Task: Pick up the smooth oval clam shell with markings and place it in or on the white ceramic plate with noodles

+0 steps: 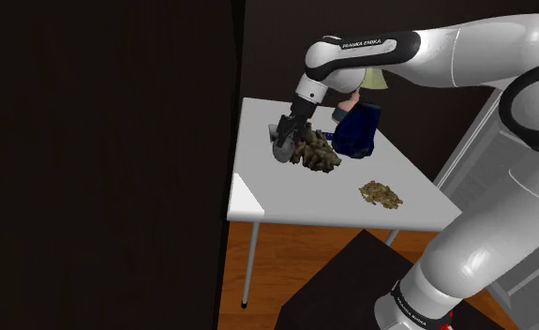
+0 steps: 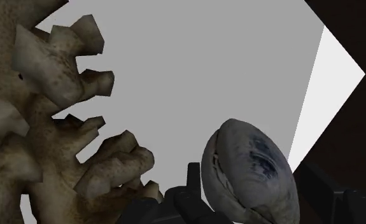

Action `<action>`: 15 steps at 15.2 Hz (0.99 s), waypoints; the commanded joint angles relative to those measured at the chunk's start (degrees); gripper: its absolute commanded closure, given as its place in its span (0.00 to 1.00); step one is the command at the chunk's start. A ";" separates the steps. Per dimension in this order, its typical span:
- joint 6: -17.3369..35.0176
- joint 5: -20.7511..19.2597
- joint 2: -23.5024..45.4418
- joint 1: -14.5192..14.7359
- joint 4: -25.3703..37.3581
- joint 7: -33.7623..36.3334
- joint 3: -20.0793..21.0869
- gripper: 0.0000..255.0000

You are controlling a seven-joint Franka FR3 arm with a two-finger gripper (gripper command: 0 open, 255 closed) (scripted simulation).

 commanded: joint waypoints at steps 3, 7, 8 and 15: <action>-1.07 -0.45 -6.12 -2.02 -6.53 -4.30 -2.53 1.00; -2.88 -1.75 -11.86 -4.11 -11.81 -8.18 -5.27 1.00; -3.40 -2.20 -13.21 -4.67 -12.97 -9.15 -6.01 1.00; -7.70 -6.51 -21.57 -9.12 -19.24 -16.09 -11.63 1.00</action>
